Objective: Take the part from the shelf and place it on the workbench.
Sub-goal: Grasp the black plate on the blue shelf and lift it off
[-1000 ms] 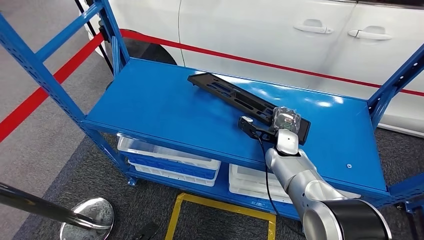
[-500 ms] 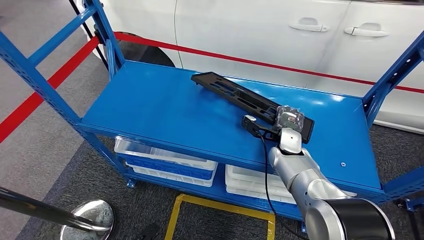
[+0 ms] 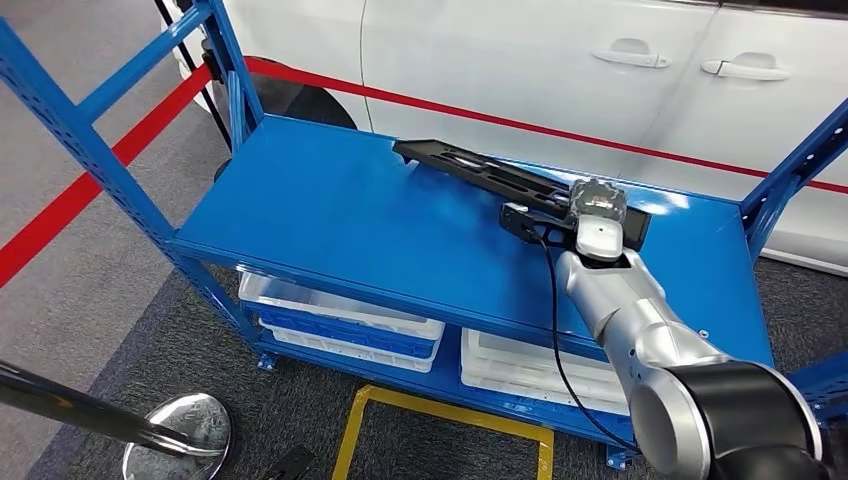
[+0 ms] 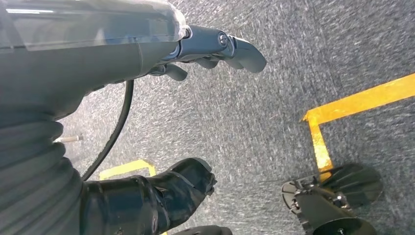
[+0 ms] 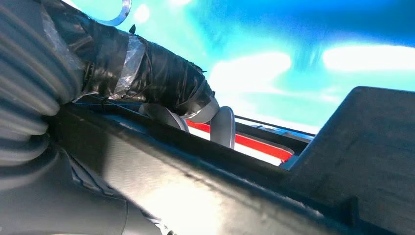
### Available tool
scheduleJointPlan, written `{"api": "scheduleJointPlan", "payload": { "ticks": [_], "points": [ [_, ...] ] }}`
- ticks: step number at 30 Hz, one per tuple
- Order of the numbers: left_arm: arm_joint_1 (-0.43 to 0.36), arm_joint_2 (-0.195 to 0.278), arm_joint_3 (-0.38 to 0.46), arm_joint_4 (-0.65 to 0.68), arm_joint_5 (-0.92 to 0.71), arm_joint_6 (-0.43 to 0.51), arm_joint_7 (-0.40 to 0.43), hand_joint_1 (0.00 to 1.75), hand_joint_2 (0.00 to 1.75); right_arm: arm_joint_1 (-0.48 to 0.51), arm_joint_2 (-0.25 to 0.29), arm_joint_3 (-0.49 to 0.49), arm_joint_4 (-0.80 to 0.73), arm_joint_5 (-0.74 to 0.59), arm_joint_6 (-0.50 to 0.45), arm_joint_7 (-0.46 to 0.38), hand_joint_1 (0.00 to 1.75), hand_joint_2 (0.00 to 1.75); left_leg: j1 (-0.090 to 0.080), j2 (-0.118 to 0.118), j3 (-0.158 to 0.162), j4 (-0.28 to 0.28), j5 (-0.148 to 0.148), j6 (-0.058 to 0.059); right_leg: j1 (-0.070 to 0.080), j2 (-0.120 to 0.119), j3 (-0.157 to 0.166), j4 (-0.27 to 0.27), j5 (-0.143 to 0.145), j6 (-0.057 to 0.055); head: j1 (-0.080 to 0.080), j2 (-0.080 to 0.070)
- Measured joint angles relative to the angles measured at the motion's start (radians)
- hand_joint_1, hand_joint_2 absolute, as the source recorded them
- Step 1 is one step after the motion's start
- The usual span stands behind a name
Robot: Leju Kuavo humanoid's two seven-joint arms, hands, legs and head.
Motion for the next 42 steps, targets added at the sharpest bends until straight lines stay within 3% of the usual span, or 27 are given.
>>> {"api": "scheduleJointPlan", "payload": {
  "ticks": [2, 6, 8, 10, 11, 12, 13, 15, 17, 21, 23, 25, 27, 28, 30, 32, 33, 36, 37, 39, 41, 42],
  "points": [
    [-0.002, 0.000, 0.001, 0.000, 0.001, 0.000, 0.000, 0.00, 1.75, -0.012, -0.003, 0.013, 0.000, 0.000, 0.001, 0.000, 1.75, 1.75, -0.003, -0.001, -0.007, 0.011, -0.005, -0.010, 0.003, 0.002, 0.036, -0.083, 0.019, -0.005, -0.001, 0.000],
    [0.000, 0.001, 0.007, 0.000, 0.006, -0.002, 0.008, 0.00, 1.75, -0.016, -0.005, 0.043, 0.000, 0.000, 0.004, 0.005, 1.75, 1.75, -0.004, 0.000, -0.019, 0.022, -0.013, -0.030, 0.003, 0.003, 0.037, -0.093, 0.023, -0.023, -0.002, 0.000],
    [0.000, 0.002, 0.009, 0.000, 0.007, -0.002, 0.012, 0.00, 1.75, -0.019, -0.006, 0.055, 0.000, 0.000, 0.008, 0.011, 1.75, 1.75, -0.003, 0.001, -0.049, 0.097, -0.063, -0.039, 0.000, 0.002, 0.036, -0.100, 0.028, -0.034, -0.002, 0.000],
    [0.000, 0.002, 0.011, 0.000, 0.006, -0.002, 0.011, 0.00, 1.75, -0.021, -0.007, 0.062, 0.001, 0.000, 0.012, 0.012, 1.75, 1.75, -0.003, 0.002, -0.104, 0.226, -0.122, -0.045, 0.002, 0.002, 0.033, -0.100, 0.029, -0.039, -0.002, 0.000],
    [0.000, 0.002, 0.012, 0.000, 0.006, -0.002, 0.010, 0.00, 1.75, -0.021, -0.007, 0.065, 0.001, 0.000, 0.013, 0.012, 1.75, 1.75, -0.003, 0.002, -0.124, 0.273, -0.136, -0.045, 0.004, 0.002, 0.031, -0.099, 0.030, -0.040, -0.002, 0.000],
    [0.001, 0.002, 0.013, 0.000, 0.006, -0.002, 0.009, 0.00, 1.75, -0.020, -0.007, 0.066, 0.002, 0.000, 0.013, 0.012, 1.75, 1.75, -0.003, 0.002, -0.128, 0.286, -0.130, -0.044, 0.006, 0.002, 0.031, -0.099, 0.030, -0.041, -0.002, 0.000],
    [0.001, 0.002, 0.013, 0.000, 0.005, -0.002, 0.008, 0.00, 1.75, -0.019, -0.007, 0.067, 0.002, 0.000, 0.013, 0.012, 1.75, 1.75, -0.004, 0.002, -0.115, 0.261, -0.108, -0.040, 0.008, 0.002, 0.031, -0.098, 0.031, -0.042, -0.002, 0.000],
    [0.000, 0.003, 0.013, 0.000, 0.005, -0.002, 0.007, 0.00, 1.75, -0.020, -0.007, 0.067, 0.003, 0.000, 0.012, 0.012, 1.75, 1.75, -0.009, 0.001, -0.046, 0.128, -0.046, -0.024, 0.012, 0.002, 0.032, -0.098, 0.032, -0.042, -0.002, 0.000],
    [-0.003, 0.007, 0.015, 0.000, 0.005, -0.002, 0.007, 0.00, 1.75, -0.022, -0.009, 0.067, 0.003, -0.001, 0.011, 0.012, 1.75, 1.75, -0.016, 0.001, 0.007, 0.023, -0.016, -0.008, 0.013, 0.001, 0.029, -0.099, 0.037, -0.036, -0.002, 0.000],
    [-0.002, 0.009, 0.022, 0.000, 0.006, -0.002, 0.009, 0.00, 1.75, -0.019, -0.013, 0.067, 0.004, -0.002, 0.011, 0.012, 1.75, 1.75, -0.018, 0.003, 0.017, -0.017, 0.005, 0.004, 0.011, 0.002, 0.026, -0.108, 0.049, -0.013, -0.002, 0.000],
    [-0.003, 0.008, 0.024, 0.000, 0.007, -0.002, 0.012, 0.00, 1.75, -0.018, -0.017, 0.067, 0.004, -0.002, 0.010, 0.012, 1.75, 1.75, -0.011, 0.009, 0.017, -0.042, 0.028, 0.012, 0.014, 0.004, 0.007, -0.067, 0.006, -0.004, -0.001, 0.000],
    [-0.004, 0.008, 0.026, 0.000, 0.008, -0.002, 0.013, 0.00, 1.75, -0.014, -0.021, 0.067, 0.005, -0.004, 0.008, 0.012, 1.75, 1.75, -0.010, 0.012, 0.004, -0.045, 0.040, 0.017, 0.010, 0.003, -0.036, 0.053, -0.075, 0.003, -0.001, 0.000],
    [-0.003, 0.008, 0.026, 0.000, 0.008, -0.003, 0.013, 0.00, 1.75, -0.005, -0.025, 0.067, 0.006, -0.004, 0.006, 0.012, 1.75, 1.75, -0.009, 0.013, -0.015, -0.034, 0.046, 0.016, 0.004, 0.002, -0.060, 0.152, -0.118, 0.011, -0.001, 0.000],
    [-0.002, 0.008, 0.027, 0.000, 0.008, -0.003, 0.013, 0.00, 1.75, -0.001, -0.026, 0.067, 0.006, -0.005, 0.004, 0.012, 1.75, 1.75, -0.007, 0.013, -0.025, -0.027, 0.048, 0.014, 0.000, 0.002, -0.046, 0.148, -0.111, 0.014, -0.001, 0.000],
    [-0.001, 0.008, 0.027, 0.000, 0.008, -0.003, 0.013, 0.00, 1.75, 0.002, -0.028, 0.067, 0.006, -0.005, 0.002, 0.012, 1.75, 1.75, -0.004, 0.013, -0.046, -0.008, 0.051, 0.009, -0.007, 0.000, 0.029, 0.040, -0.071, 0.020, -0.001, 0.000],
    [-0.002, 0.008, 0.027, 0.000, 0.008, -0.003, 0.013, 0.00, 1.75, 0.001, -0.028, 0.067, 0.005, -0.005, -0.002, 0.012, 1.75, 1.75, -0.004, 0.012, -0.064, 0.008, 0.055, -0.001, -0.005, 0.003, 0.089, -0.058, -0.042, 0.015, -0.001, 0.000],
    [-0.002, 0.008, 0.028, 0.000, 0.008, -0.002, 0.013, 0.00, 1.75, 0.001, -0.028, 0.067, 0.005, -0.004, -0.003, 0.012, 1.75, 1.75, -0.005, 0.011, -0.070, 0.013, 0.058, -0.008, -0.003, 0.005, 0.097, -0.079, -0.040, 0.009, -0.002, 0.000],
    [-0.001, 0.008, 0.031, 0.000, 0.008, 0.000, 0.013, 0.00, 1.75, 0.002, -0.028, 0.066, 0.006, -0.003, -0.004, 0.013, 1.75, 1.75, -0.005, 0.007, -0.082, 0.016, 0.067, -0.029, -0.001, 0.006, 0.082, -0.082, -0.024, -0.016, -0.002, 0.000],
    [0.000, 0.008, 0.032, 0.000, 0.007, -0.001, 0.014, 0.00, 1.75, 0.002, -0.028, 0.066, 0.006, -0.002, -0.005, 0.014, 1.75, 1.75, -0.004, 0.007, -0.091, 0.030, 0.048, -0.035, -0.002, 0.004, 0.074, -0.083, -0.016, -0.027, -0.002, 0.000],
    [0.001, 0.009, 0.034, 0.000, 0.006, -0.002, 0.014, 0.00, 1.75, 0.002, -0.028, 0.064, 0.006, -0.001, -0.006, 0.015, 1.75, 1.75, -0.001, 0.007, -0.122, 0.113, -0.033, -0.044, -0.003, 0.001, 0.056, -0.085, 0.002, -0.043, -0.002, 0.000],
    [0.001, 0.009, 0.035, 0.000, 0.004, -0.002, 0.014, 0.00, 1.75, 0.002, -0.028, 0.062, 0.006, -0.001, -0.007, 0.015, 1.75, 1.75, -0.001, 0.007, -0.156, 0.245, -0.116, -0.049, 0.000, 0.001, 0.031, -0.085, 0.022, -0.048, -0.002, 0.000],
    [0.001, 0.009, 0.037, 0.000, 0.002, -0.003, 0.014, 0.00, 1.75, 0.003, -0.028, 0.061, 0.006, -0.001, -0.007, 0.015, 1.75, 1.75, -0.001, 0.007, -0.161, 0.291, -0.131, -0.049, 0.002, 0.001, 0.019, -0.084, 0.031, -0.048, -0.002, 0.000]
  ]
}}
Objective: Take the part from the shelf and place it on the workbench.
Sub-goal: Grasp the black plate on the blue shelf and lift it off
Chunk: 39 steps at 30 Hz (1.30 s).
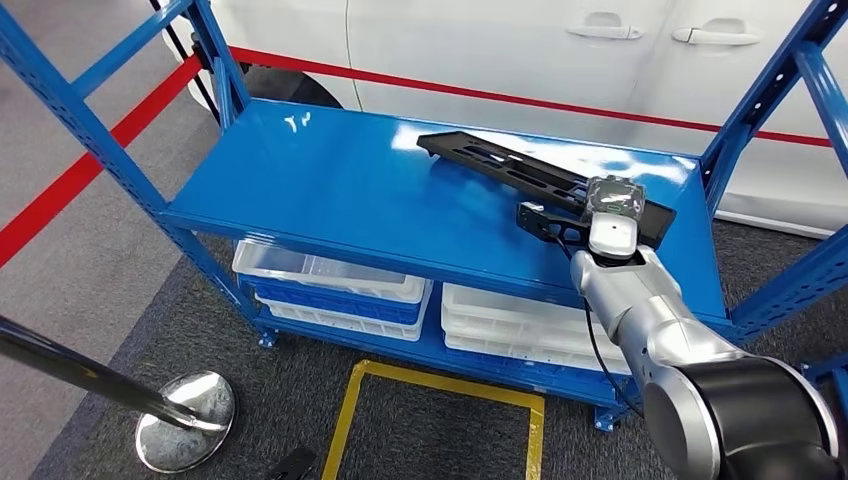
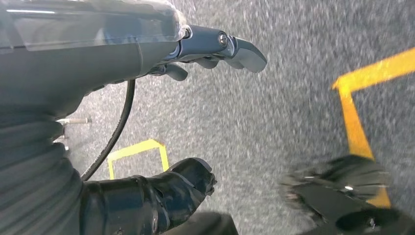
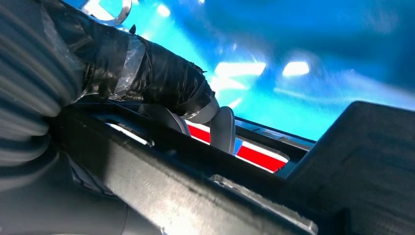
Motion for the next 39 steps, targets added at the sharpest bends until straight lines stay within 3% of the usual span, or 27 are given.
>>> {"api": "scheduleJointPlan", "payload": {
  "ticks": [1, 2, 3, 5, 7, 9, 10, 12, 14, 15, 16, 17, 19, 21, 22, 24, 25, 27, 29, 30, 31, 32, 34, 36, 37, 39],
  "points": [
    [0.000, 0.000, 0.001, 0.000, -0.001, 0.000, 0.000, 0.00, 1.75, 0.001, 0.000, -0.002, 0.000, 0.000, -0.001, 0.000, 1.75, 1.75, 0.000, 0.000, 0.010, 0.016, 0.004, 0.002, 0.003, 0.001, -0.012, 0.000, 0.009, 0.000, 0.000, 0.000],
    [0.000, 0.000, 0.002, 0.000, -0.002, 0.000, 0.000, 0.00, 1.75, 0.002, 0.000, -0.003, 0.000, 0.000, -0.002, 0.000, 1.75, 1.75, -0.002, 0.000, 0.041, -0.010, 0.026, 0.007, 0.005, 0.001, -0.022, 0.000, 0.017, 0.001, 0.000, 0.000],
    [-0.001, 0.000, 0.002, 0.000, -0.003, 0.000, -0.001, 0.00, 1.75, 0.003, -0.001, -0.005, 0.000, 0.000, -0.003, 0.001, 1.75, 1.75, -0.005, -0.001, 0.090, -0.068, 0.050, 0.016, 0.008, 0.002, -0.031, 0.001, 0.026, 0.001, 0.000, 0.000],
    [-0.003, 0.004, 0.003, -0.001, -0.004, 0.001, -0.003, 0.00, 1.75, 0.003, -0.002, -0.007, -0.001, 0.000, -0.006, 0.005, 1.75, 1.75, -0.013, 0.000, 0.191, -0.211, 0.063, 0.036, 0.011, 0.000, -0.043, -0.001, 0.042, 0.006, 0.000, 0.000],
    [-0.005, 0.007, 0.005, -0.001, -0.004, 0.002, -0.006, 0.00, 1.75, 0.003, -0.004, -0.008, -0.002, 0.000, -0.009, 0.010, 1.75, 1.75, -0.020, 0.000, 0.230, -0.282, 0.055, 0.047, 0.007, -0.003, -0.045, -0.007, 0.058, 0.017, 0.000, 0.000],
    [-0.005, 0.006, 0.007, -0.001, -0.004, 0.002, -0.007, 0.00, 1.75, 0.004, -0.007, -0.009, -0.002, 0.000, -0.011, 0.012, 1.75, 1.75, -0.021, 0.002, 0.228, -0.302, 0.077, 0.053, 0.005, -0.003, -0.044, -0.019, 0.073, 0.029, 0.000, 0.000],
    [-0.005, 0.005, 0.009, -0.001, -0.004, 0.002, -0.008, 0.00, 1.75, 0.005, -0.009, -0.010, -0.002, 0.000, -0.011, 0.012, 1.75, 1.75, -0.018, 0.004, 0.227, -0.315, 0.093, 0.058, 0.007, -0.002, -0.048, -0.018, 0.065, 0.034, 0.000, 0.000],
    [-0.006, 0.003, 0.010, -0.001, -0.004, 0.001, -0.008, 0.00, 1.75, 0.006, -0.014, -0.011, -0.001, 0.000, -0.012, 0.012, 1.75, 1.75, -0.011, 0.010, 0.216, -0.337, 0.127, 0.067, 0.009, 0.000, -0.069, 0.037, -0.002, 0.042, 0.002, 0.000],
    [-0.006, 0.003, 0.011, -0.001, -0.004, 0.001, -0.009, 0.00, 1.75, 0.008, -0.016, -0.012, -0.001, 0.000, -0.013, 0.012, 1.75, 1.75, -0.011, 0.012, 0.191, -0.336, 0.147, 0.070, 0.005, 0.000, -0.101, 0.158, -0.090, 0.049, 0.002, 0.000],
    [-0.005, 0.002, 0.011, -0.001, -0.004, 0.001, -0.009, 0.00, 1.75, 0.011, -0.016, -0.012, 0.000, 0.000, -0.013, 0.012, 1.75, 1.75, -0.010, 0.012, 0.176, -0.332, 0.155, 0.069, 0.002, 0.000, -0.110, 0.214, -0.112, 0.053, 0.002, 0.000],
    [-0.005, 0.002, 0.012, -0.001, -0.004, 0.001, -0.009, 0.00, 1.75, 0.013, -0.017, -0.012, 0.000, 0.000, -0.013, 0.012, 1.75, 1.75, -0.009, 0.012, 0.161, -0.326, 0.161, 0.066, -0.002, -0.001, -0.106, 0.243, -0.112, 0.057, 0.002, 0.000],
    [-0.004, 0.002, 0.012, -0.001, -0.004, 0.001, -0.009, 0.00, 1.75, 0.015, -0.017, -0.012, 0.000, 0.000, -0.013, 0.012, 1.75, 1.75, -0.006, 0.012, 0.146, -0.317, 0.166, 0.063, -0.006, -0.001, -0.084, 0.237, -0.095, 0.062, 0.002, 0.000],
    [-0.003, 0.001, 0.012, -0.001, -0.004, 0.000, -0.009, 0.00, 1.75, 0.015, -0.018, -0.012, 0.000, 0.000, -0.014, 0.012, 1.75, 1.75, -0.002, 0.012, 0.117, -0.294, 0.172, 0.053, -0.013, -0.003, 0.003, 0.131, -0.065, 0.071, 0.003, 0.000],
    [-0.003, 0.000, 0.012, -0.001, -0.004, 0.001, -0.010, 0.00, 1.75, 0.014, -0.017, -0.012, -0.001, 0.000, -0.014, 0.012, 1.75, 1.75, -0.002, 0.011, 0.096, -0.272, 0.176, 0.042, -0.011, -0.002, 0.065, 0.036, -0.068, 0.065, 0.002, 0.000],
    [-0.004, 0.000, 0.012, -0.001, -0.004, 0.001, -0.010, 0.00, 1.75, 0.015, -0.017, -0.012, -0.001, 0.000, -0.015, 0.012, 1.75, 1.75, -0.003, 0.010, 0.089, -0.266, 0.180, 0.035, -0.008, 0.000, 0.071, 0.020, -0.077, 0.057, 0.001, 0.000],
    [-0.002, 0.000, 0.012, -0.001, -0.004, 0.002, -0.010, 0.00, 1.75, 0.016, -0.017, -0.012, -0.001, 0.000, -0.015, 0.012, 1.75, 1.75, -0.003, 0.008, 0.083, -0.265, 0.190, 0.021, -0.007, 0.000, 0.062, 0.018, -0.067, 0.037, 0.001, 0.000],
    [-0.001, 0.001, 0.013, -0.001, -0.004, 0.002, -0.010, 0.00, 1.75, 0.015, -0.017, -0.012, -0.001, 0.000, -0.015, 0.012, 1.75, 1.75, -0.002, 0.007, 0.077, -0.261, 0.184, 0.015, -0.008, -0.001, 0.056, 0.016, -0.060, 0.027, 0.001, 0.000],
    [0.000, 0.001, 0.014, -0.001, -0.004, 0.002, -0.010, 0.00, 1.75, 0.014, -0.017, -0.012, 0.000, 0.000, -0.015, 0.012, 1.75, 1.75, 0.002, 0.005, 0.056, -0.206, 0.125, 0.005, -0.010, -0.003, 0.040, 0.010, -0.041, 0.009, 0.001, 0.000],
    [0.001, 0.001, 0.015, -0.001, -0.004, 0.001, -0.010, 0.00, 1.75, 0.014, -0.017, -0.013, 0.000, 0.000, -0.016, 0.012, 1.75, 1.75, 0.003, 0.005, 0.022, -0.085, 0.034, -0.002, -0.008, -0.003, 0.019, 0.009, -0.022, 0.001, 0.000, 0.000],
    [0.001, 0.001, 0.015, -0.001, -0.004, 0.001, -0.010, 0.00, 1.75, 0.015, -0.017, -0.013, 0.000, 0.000, -0.016, 0.011, 1.75, 1.75, 0.003, 0.005, 0.013, -0.030, 0.010, -0.003, -0.005, -0.002, 0.007, 0.009, -0.014, 0.000, 0.000, 0.000],
    [0.001, 0.001, 0.015, -0.001, -0.004, 0.001, -0.010, 0.00, 1.75, 0.016, -0.017, -0.014, 0.000, 0.000, -0.016, 0.010, 1.75, 1.75, 0.003, 0.005, 0.013, 0.005, 0.001, -0.002, -0.003, -0.001, -0.004, 0.009, -0.005, 0.000, 0.000, 0.000],
    [0.001, 0.001, 0.016, -0.001, -0.004, 0.001, -0.010, 0.00, 1.75, 0.017, -0.018, -0.016, 0.000, 0.000, -0.016, 0.009, 1.75, 1.75, 0.002, 0.005, 0.030, 0.003, 0.013, 0.002, 0.000, -0.001, -0.014, 0.010, 0.003, 0.000, 0.000, 0.000],
    [-0.001, 0.002, 0.016, -0.001, -0.004, 0.002, -0.008, 0.00, 1.75, 0.018, -0.018, -0.020, 0.000, 0.000, -0.018, 0.006, 1.75, 1.75, -0.005, 0.003, 0.115, -0.104, 0.055, 0.020, 0.004, 0.000, -0.029, 0.010, 0.018, 0.002, 0.000, 0.000],
    [-0.003, 0.005, 0.016, -0.001, -0.004, 0.003, -0.008, 0.00, 1.75, 0.017, -0.019, -0.025, -0.002, 0.000, -0.020, 0.002, 1.75, 1.75, -0.014, 0.003, 0.202, -0.234, 0.066, 0.040, 0.005, -0.001, -0.037, 0.007, 0.031, 0.009, 0.000, 0.000],
    [-0.004, 0.007, 0.017, -0.001, -0.004, 0.003, -0.008, 0.00, 1.75, 0.017, -0.019, -0.026, -0.002, 0.000, -0.022, 0.001, 1.75, 1.75, -0.018, 0.003, 0.221, -0.269, 0.061, 0.046, 0.003, -0.002, -0.037, 0.004, 0.038, 0.014, 0.000, 0.000],
    [-0.005, 0.008, 0.018, -0.001, -0.004, 0.004, -0.011, 0.00, 1.75, 0.019, -0.020, -0.028, -0.002, 0.000, -0.026, 0.002, 1.75, 1.75, -0.023, 0.004, 0.223, -0.293, 0.071, 0.052, -0.001, -0.004, -0.034, -0.010, 0.054, 0.028, 0.000, 0.000]
  ]
}}
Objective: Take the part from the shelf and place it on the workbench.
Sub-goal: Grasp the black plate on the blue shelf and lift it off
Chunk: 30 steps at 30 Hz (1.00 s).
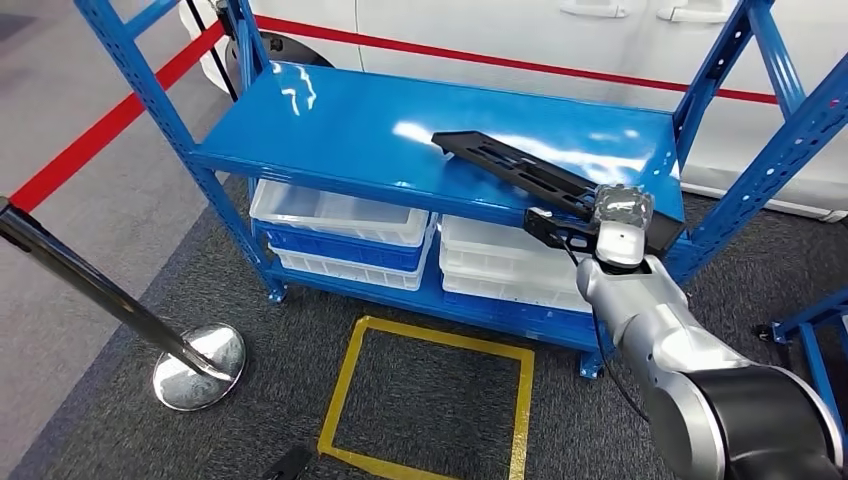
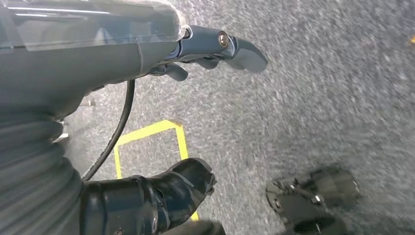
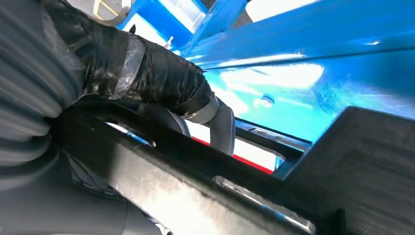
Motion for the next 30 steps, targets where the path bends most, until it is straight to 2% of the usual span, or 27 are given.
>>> {"api": "scheduleJointPlan", "payload": {
  "ticks": [1, 2, 3, 6, 7, 8, 9, 11, 12, 13, 16, 18, 19, 21, 22, 23, 24, 25, 28, 29, 30],
  "points": [
    [0.000, -0.001, 0.000, 0.000, 0.000, 0.000, -0.002, 0.00, 1.75, 0.001, -0.001, 0.000, 0.000, 0.000, -0.003, 0.001, 1.75, 1.75, 0.002, 0.002, 0.002, -0.014, 0.011, 0.005, 0.000, 0.000, 0.000, -0.004, 0.003, 0.006, 0.000, 0.000],
    [0.000, -0.001, 0.000, 0.000, 0.000, 0.000, -0.003, 0.00, 1.75, 0.002, -0.003, 0.000, 0.000, 0.000, -0.007, 0.002, 1.75, 1.75, 0.005, 0.003, 0.004, -0.027, 0.025, 0.009, 0.001, 0.001, -0.005, 0.003, -0.006, 0.010, 0.000, 0.000],
    [0.000, -0.002, 0.001, 0.000, 0.000, 0.001, -0.004, 0.00, 1.75, 0.002, -0.005, 0.000, 0.000, 0.000, -0.010, 0.004, 1.75, 1.75, 0.008, 0.004, 0.003, -0.039, 0.039, 0.013, 0.002, 0.002, -0.017, 0.030, -0.030, 0.013, 0.001, 0.000],
    [0.001, -0.002, 0.001, 0.000, 0.000, 0.004, -0.004, 0.00, 1.75, 0.006, -0.008, 0.000, 0.001, 0.000, -0.021, 0.011, 1.75, 1.75, 0.011, 0.002, -0.020, -0.042, 0.062, 0.017, 0.000, 0.003, -0.080, 0.209, -0.140, 0.021, 0.000, 0.000],
    [0.002, -0.002, 0.001, 0.000, 0.000, 0.004, -0.004, 0.00, 1.75, 0.010, -0.009, 0.000, 0.002, 0.000, -0.023, 0.013, 1.75, 1.75, 0.011, -0.001, -0.029, -0.036, 0.065, 0.015, -0.002, 0.003, -0.086, 0.246, -0.156, 0.024, 0.001, 0.000],
    [0.003, -0.002, 0.001, 0.000, 0.000, 0.005, -0.004, 0.00, 1.75, 0.013, -0.010, 0.000, 0.002, 0.000, -0.024, 0.014, 1.75, 1.75, 0.012, -0.005, -0.038, -0.029, 0.067, 0.014, -0.004, 0.003, -0.074, 0.247, -0.153, 0.027, 0.000, 0.000],
    [0.004, -0.003, 0.001, 0.000, 0.000, 0.006, -0.004, 0.00, 1.75, 0.015, -0.011, 0.000, 0.003, 0.000, -0.024, 0.014, 1.75, 1.75, 0.014, -0.008, -0.046, -0.021, 0.068, 0.011, -0.006, 0.003, -0.044, 0.210, -0.135, 0.029, 0.001, 0.000],
    [0.006, -0.005, 0.002, 0.000, 0.000, 0.007, -0.003, 0.00, 1.75, 0.014, -0.012, 0.000, 0.002, 0.000, -0.027, 0.016, 1.75, 1.75, 0.015, -0.012, -0.063, 0.002, 0.063, 0.003, -0.008, 0.004, 0.032, 0.090, -0.100, 0.029, 0.001, 0.000],
    [0.006, -0.005, 0.002, 0.000, 0.000, 0.008, -0.003, 0.00, 1.75, 0.014, -0.012, 0.000, 0.002, 0.000, -0.031, 0.016, 1.75, 1.75, 0.014, -0.014, -0.071, 0.013, 0.061, -0.002, -0.008, 0.005, 0.054, 0.048, -0.092, 0.025, 0.000, 0.000],
    [0.006, -0.006, 0.003, 0.000, 0.000, 0.009, -0.003, 0.00, 1.75, 0.014, -0.012, 0.000, 0.002, 0.000, -0.036, 0.016, 1.75, 1.75, 0.012, -0.015, -0.078, 0.022, 0.059, -0.008, -0.006, 0.006, 0.062, 0.027, -0.092, 0.019, -0.001, 0.000],
    [0.007, -0.006, 0.006, 0.000, 0.000, 0.010, -0.003, 0.00, 1.75, 0.017, -0.011, 0.000, 0.002, -0.001, -0.049, 0.014, 1.75, 1.75, 0.012, -0.018, -0.087, 0.025, 0.061, -0.023, -0.003, 0.006, 0.057, 0.025, -0.087, 0.000, -0.002, 0.000],
    [0.007, -0.005, 0.010, 0.000, 0.000, 0.010, -0.003, 0.00, 1.75, 0.016, -0.011, -0.002, 0.000, -0.001, -0.060, 0.014, 1.75, 1.75, 0.014, -0.015, -0.101, 0.058, 0.036, -0.033, -0.007, 0.004, 0.059, 0.018, -0.081, -0.012, -0.003, 0.000],
    [0.007, -0.005, 0.012, 0.000, 0.000, 0.010, -0.003, 0.00, 1.75, 0.016, -0.011, -0.003, 0.000, -0.002, -0.065, 0.014, 1.75, 1.75, 0.016, -0.012, -0.120, 0.102, 0.009, -0.038, -0.007, 0.003, 0.059, 0.016, -0.078, -0.016, -0.003, 0.000],
    [0.008, -0.006, 0.016, 0.000, 0.000, 0.009, -0.003, 0.00, 1.75, 0.017, -0.011, -0.008, 0.000, -0.003, -0.075, 0.014, 1.75, 1.75, 0.019, -0.009, -0.176, 0.234, -0.053, -0.045, -0.006, 0.003, 0.056, 0.016, -0.075, -0.020, -0.004, 0.000],
    [0.008, -0.006, 0.018, 0.000, 0.000, 0.009, -0.003, 0.00, 1.75, 0.018, -0.011, -0.010, 0.000, -0.002, -0.078, 0.014, 1.75, 1.75, 0.020, -0.009, -0.199, 0.285, -0.069, -0.046, -0.004, 0.003, 0.054, 0.016, -0.075, -0.021, -0.004, 0.000],
    [0.009, -0.007, 0.019, 0.000, 0.000, 0.009, -0.003, 0.00, 1.75, 0.018, -0.011, -0.012, 0.000, -0.002, -0.079, 0.014, 1.75, 1.75, 0.020, -0.009, -0.211, 0.311, -0.071, -0.046, -0.003, 0.003, 0.054, 0.016, -0.074, -0.021, -0.003, 0.000],
    [0.009, -0.007, 0.020, 0.000, 0.000, 0.009, -0.003, 0.00, 1.75, 0.018, -0.011, -0.013, 0.000, -0.001, -0.080, 0.015, 1.75, 1.75, 0.020, -0.009, -0.209, 0.307, -0.059, -0.044, -0.002, 0.003, 0.054, 0.016, -0.074, -0.021, -0.003, 0.000],
    [0.009, -0.007, 0.020, 0.000, 0.000, 0.009, -0.003, 0.00, 1.75, 0.018, -0.011, -0.015, 0.000, -0.001, -0.080, 0.015, 1.75, 1.75, 0.019, -0.009, -0.192, 0.273, -0.034, -0.041, -0.002, 0.003, 0.055, 0.016, -0.074, -0.021, -0.003, 0.000],
    [0.007, -0.005, 0.021, 0.000, 0.000, 0.010, -0.004, 0.00, 1.75, 0.014, -0.012, -0.026, -0.003, -0.001, -0.083, 0.010, 1.75, 1.75, 0.013, -0.009, -0.098, 0.081, 0.050, -0.021, 0.001, 0.003, 0.058, 0.014, -0.073, -0.018, -0.003, 0.000],
    [0.006, -0.004, 0.021, 0.000, 0.000, 0.010, -0.004, 0.00, 1.75, 0.012, -0.012, -0.031, -0.004, -0.001, -0.085, 0.008, 1.75, 1.75, 0.010, -0.009, -0.078, 0.036, 0.061, -0.015, 0.001, 0.003, 0.057, 0.012, -0.070, -0.014, -0.003, 0.000],
    [0.006, -0.003, 0.021, 0.000, 0.000, 0.010, -0.005, 0.00, 1.75, 0.010, -0.013, -0.036, -0.005, -0.001, -0.089, 0.007, 1.75, 1.75, 0.006, -0.009, -0.071, 0.019, 0.061, -0.011, 0.000, 0.002, 0.054, 0.010, -0.066, -0.008, -0.003, 0.000]
  ]
}}
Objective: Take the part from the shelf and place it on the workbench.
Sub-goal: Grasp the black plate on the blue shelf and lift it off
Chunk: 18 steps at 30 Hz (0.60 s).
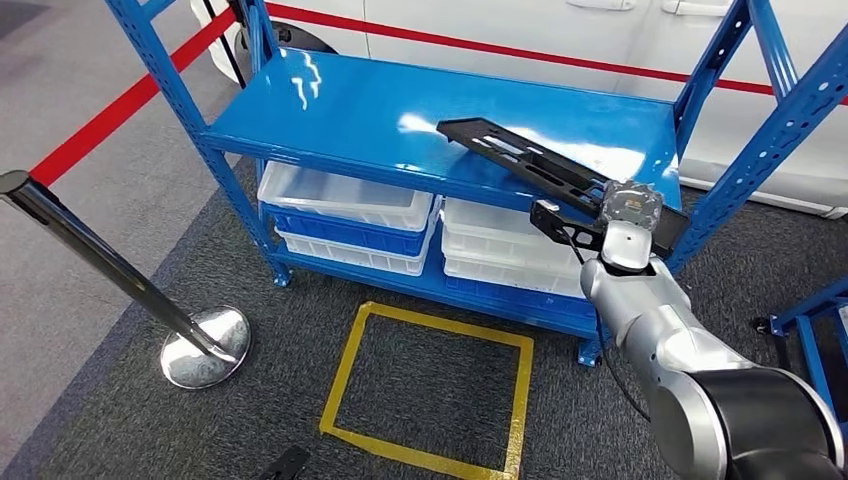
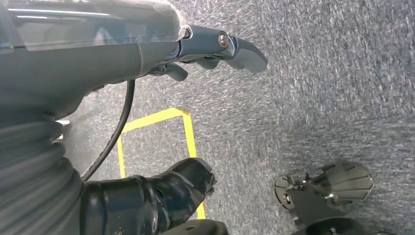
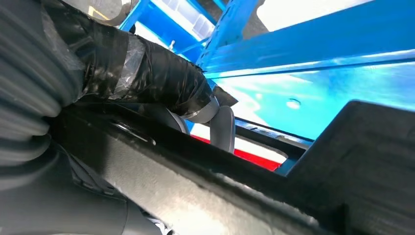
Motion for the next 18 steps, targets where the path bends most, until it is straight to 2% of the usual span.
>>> {"api": "scheduleJointPlan", "payload": {
  "ticks": [2, 4, 5, 7, 8, 9, 10, 11, 13, 14, 15, 18],
  "points": [
    [0.001, 0.001, 0.001, 0.000, 0.000, 0.000, -0.001, 0.00, 1.75, -0.001, -0.002, -0.008, 0.000, 0.000, -0.007, 0.001, 1.75, 1.75, -0.002, 0.000, 0.002, -0.013, 0.007, 0.005, -0.001, 0.000, -0.002, -0.008, 0.008, 0.014, 0.000, 0.000],
    [0.002, 0.001, 0.002, 0.000, 0.001, -0.001, -0.001, 0.00, 1.75, 0.000, -0.008, -0.011, -0.001, 0.001, -0.009, 0.003, 1.75, 1.75, 0.003, 0.003, 0.006, -0.032, 0.023, 0.012, 0.001, 0.001, -0.008, 0.004, -0.009, 0.023, 0.001, 0.000],
    [0.001, 0.000, 0.003, 0.000, 0.002, -0.002, 0.000, 0.00, 1.75, -0.001, -0.011, -0.012, -0.001, 0.001, -0.010, 0.005, 1.75, 1.75, 0.006, 0.005, 0.006, -0.042, 0.032, 0.016, 0.003, 0.001, -0.021, 0.037, -0.035, 0.026, 0.001, 0.000],
    [0.000, 0.000, 0.006, 0.000, 0.003, -0.001, 0.003, 0.00, 1.75, 0.002, -0.015, -0.015, -0.001, 0.002, -0.015, 0.007, 1.75, 1.75, 0.006, 0.007, -0.002, -0.043, 0.039, 0.022, 0.002, 0.001, -0.067, 0.155, -0.106, 0.028, 0.002, 0.000],
    [0.001, 0.001, 0.008, 0.000, 0.003, -0.001, 0.005, 0.00, 1.75, 0.005, -0.017, -0.018, 0.000, 0.002, -0.017, 0.007, 1.75, 1.75, 0.006, 0.007, -0.007, -0.039, 0.041, 0.023, 0.002, 0.001, -0.089, 0.214, -0.131, 0.030, 0.002, 0.000],
    [0.002, 0.001, 0.010, 0.000, 0.003, 0.000, 0.005, 0.00, 1.75, 0.008, -0.019, -0.020, 0.000, 0.002, -0.018, 0.008, 1.75, 1.75, 0.006, 0.006, -0.013, -0.034, 0.041, 0.023, 0.001, 0.001, -0.100, 0.249, -0.141, 0.032, 0.002, 0.000],
    [0.002, 0.001, 0.012, 0.000, 0.003, 0.000, 0.005, 0.00, 1.75, 0.011, -0.021, -0.021, 0.001, 0.002, -0.017, 0.009, 1.75, 1.75, 0.006, 0.005, -0.020, -0.027, 0.042, 0.023, -0.001, 0.001, -0.096, 0.250, -0.133, 0.033, 0.002, 0.000],
    [0.002, 0.002, 0.014, 0.000, 0.003, 0.000, 0.005, 0.00, 1.75, 0.012, -0.023, -0.022, 0.002, 0.002, -0.015, 0.012, 1.75, 1.75, 0.007, 0.005, -0.028, -0.019, 0.042, 0.023, -0.003, 0.001, -0.073, 0.214, -0.111, 0.034, 0.002, 0.000],
    [0.002, 0.001, 0.019, 0.000, 0.002, -0.001, 0.005, 0.00, 1.75, 0.010, -0.024, -0.023, 0.002, 0.002, -0.008, 0.022, 1.75, 1.75, 0.006, 0.004, -0.044, 0.001, 0.041, 0.017, -0.006, 0.001, -0.008, 0.094, -0.066, 0.034, 0.002, 0.000],
    [0.001, 0.001, 0.021, 0.000, 0.001, -0.001, 0.006, 0.00, 1.75, 0.008, -0.025, -0.023, 0.002, 0.002, -0.005, 0.027, 1.75, 1.75, 0.005, 0.003, -0.053, 0.010, 0.041, 0.013, -0.005, 0.002, 0.011, 0.051, -0.051, 0.032, 0.001, 0.000],
    [0.001, 0.001, 0.022, 0.000, 0.000, -0.001, 0.006, 0.00, 1.75, 0.007, -0.025, -0.023, 0.002, 0.002, -0.003, 0.030, 1.75, 1.75, 0.004, 0.003, -0.059, 0.017, 0.043, 0.007, -0.004, 0.003, 0.018, 0.030, -0.046, 0.028, 0.001, 0.000],
    [0.002, 0.002, 0.024, 0.000, 0.000, 0.000, 0.007, 0.00, 1.75, 0.007, -0.025, -0.023, 0.002, 0.002, 0.001, 0.035, 1.75, 1.75, 0.003, -0.001, -0.070, 0.016, 0.055, -0.014, -0.001, 0.002, 0.006, 0.027, -0.029, 0.008, 0.000, 0.000]
  ]
}}
